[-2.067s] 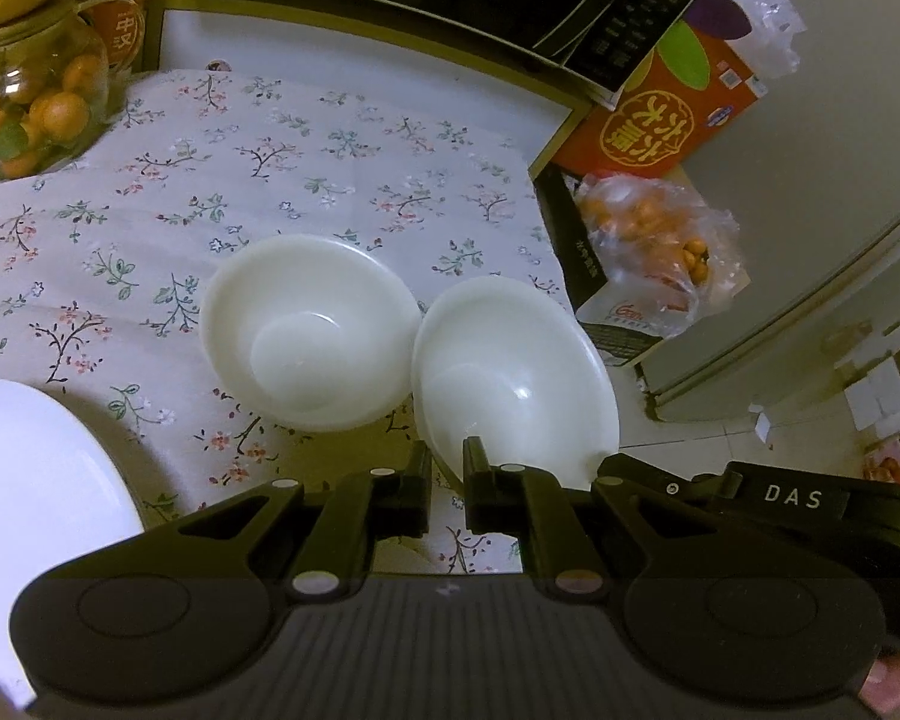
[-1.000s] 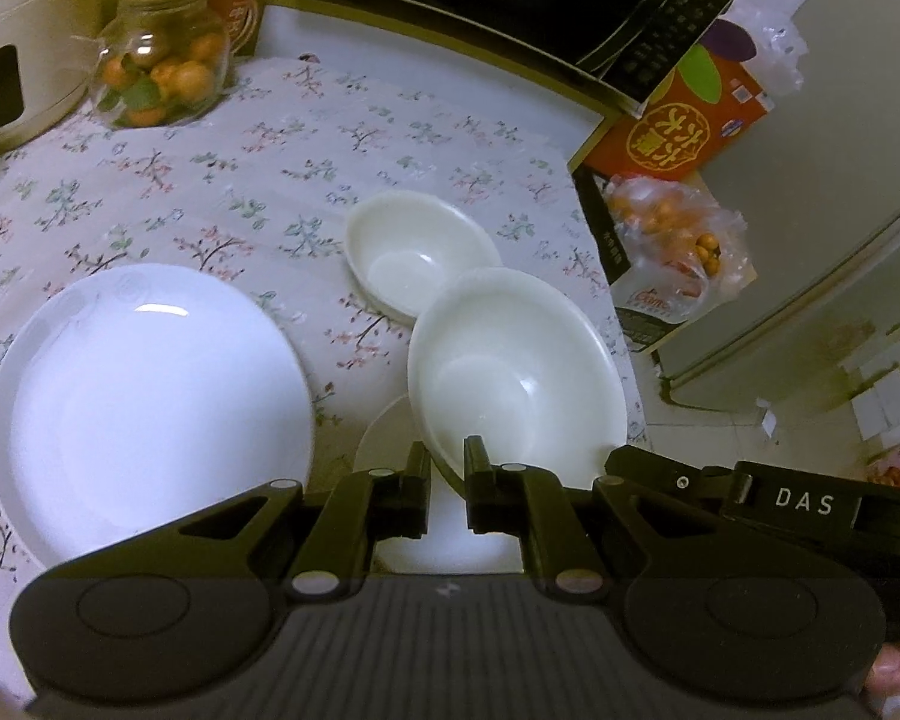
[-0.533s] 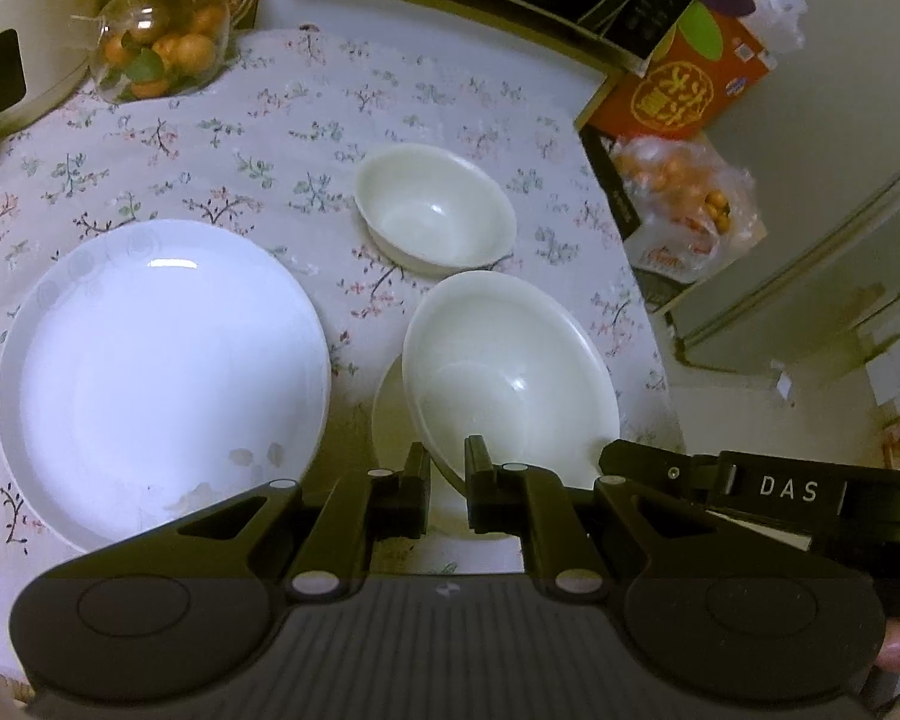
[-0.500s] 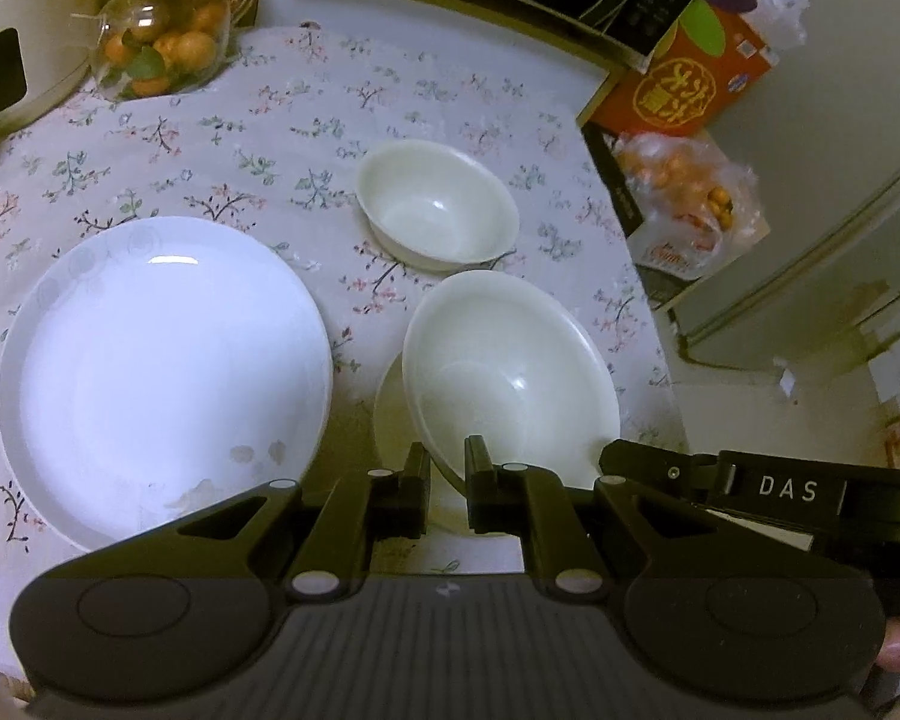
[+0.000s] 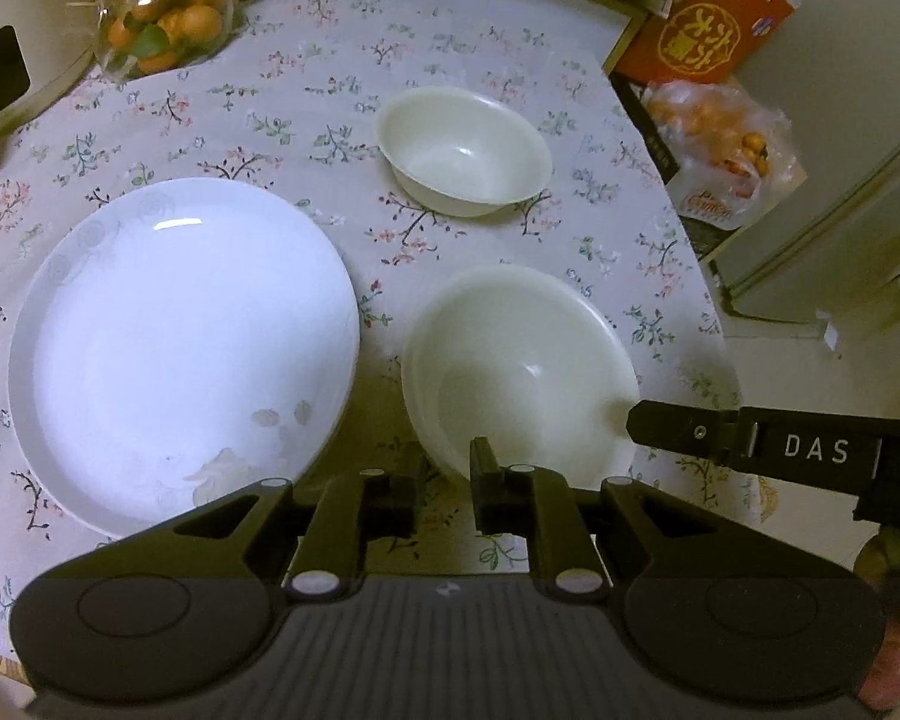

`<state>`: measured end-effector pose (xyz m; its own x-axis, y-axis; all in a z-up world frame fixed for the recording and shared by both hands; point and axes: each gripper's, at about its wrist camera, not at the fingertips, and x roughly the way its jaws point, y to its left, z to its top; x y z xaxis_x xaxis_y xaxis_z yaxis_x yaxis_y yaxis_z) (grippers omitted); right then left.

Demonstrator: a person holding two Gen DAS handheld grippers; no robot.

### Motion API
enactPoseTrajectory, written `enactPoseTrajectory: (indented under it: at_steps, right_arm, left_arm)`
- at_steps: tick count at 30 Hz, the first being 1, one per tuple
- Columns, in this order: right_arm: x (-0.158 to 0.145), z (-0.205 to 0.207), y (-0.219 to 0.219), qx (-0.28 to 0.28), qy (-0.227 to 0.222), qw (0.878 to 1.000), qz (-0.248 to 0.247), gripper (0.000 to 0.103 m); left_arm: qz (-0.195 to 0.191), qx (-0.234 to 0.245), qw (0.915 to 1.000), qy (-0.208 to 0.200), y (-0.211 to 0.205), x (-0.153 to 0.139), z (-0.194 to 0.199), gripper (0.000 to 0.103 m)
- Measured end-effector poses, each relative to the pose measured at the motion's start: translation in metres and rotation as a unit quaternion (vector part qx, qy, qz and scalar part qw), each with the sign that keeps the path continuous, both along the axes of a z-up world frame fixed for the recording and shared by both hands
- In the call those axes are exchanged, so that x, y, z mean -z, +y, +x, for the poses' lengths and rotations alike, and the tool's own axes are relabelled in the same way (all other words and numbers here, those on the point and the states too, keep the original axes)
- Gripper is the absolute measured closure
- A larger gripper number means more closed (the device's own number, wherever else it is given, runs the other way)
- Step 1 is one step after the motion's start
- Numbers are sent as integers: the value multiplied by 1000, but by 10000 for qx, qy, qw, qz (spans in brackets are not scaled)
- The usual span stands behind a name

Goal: Organize plates and bowls
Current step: 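Carry the cream bowl toward the stacked white plates and lower it, then open both grippers to release the cream bowl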

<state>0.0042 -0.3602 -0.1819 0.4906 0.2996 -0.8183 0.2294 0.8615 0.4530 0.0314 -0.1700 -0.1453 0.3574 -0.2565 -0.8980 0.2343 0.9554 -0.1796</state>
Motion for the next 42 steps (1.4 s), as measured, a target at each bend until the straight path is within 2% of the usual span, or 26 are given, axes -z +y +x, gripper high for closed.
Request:
enactPoseTrajectory:
  at_steps: [24,28,33,36,39,42]
  right_arm:
    - [12,20,1,63,185,9992,-344,81]
    - [11,18,0,110,160,9992,-343,76]
    - [7,15,-6,230,73,9991,-340,73]
    - [4,14,-8,285,-4,9989,-363,70]
    - [2,13,-7,305,-37,9985,-459,69]
    - [0,13,-10,385,-100,9980,-494,67]
  left_arm:
    - [-209,-284,9993,90,-5,18,23,86]
    - [-249,-232,9994,47,-6,13,21,75]
    - [-71,-61,9997,-218,-10,1,14,67]
    - [10,-83,9996,-253,-10,-3,15,51]
    - [216,-30,9985,-498,-14,-9,13,48]
    - [283,-8,9972,-692,-16,-17,13,39]
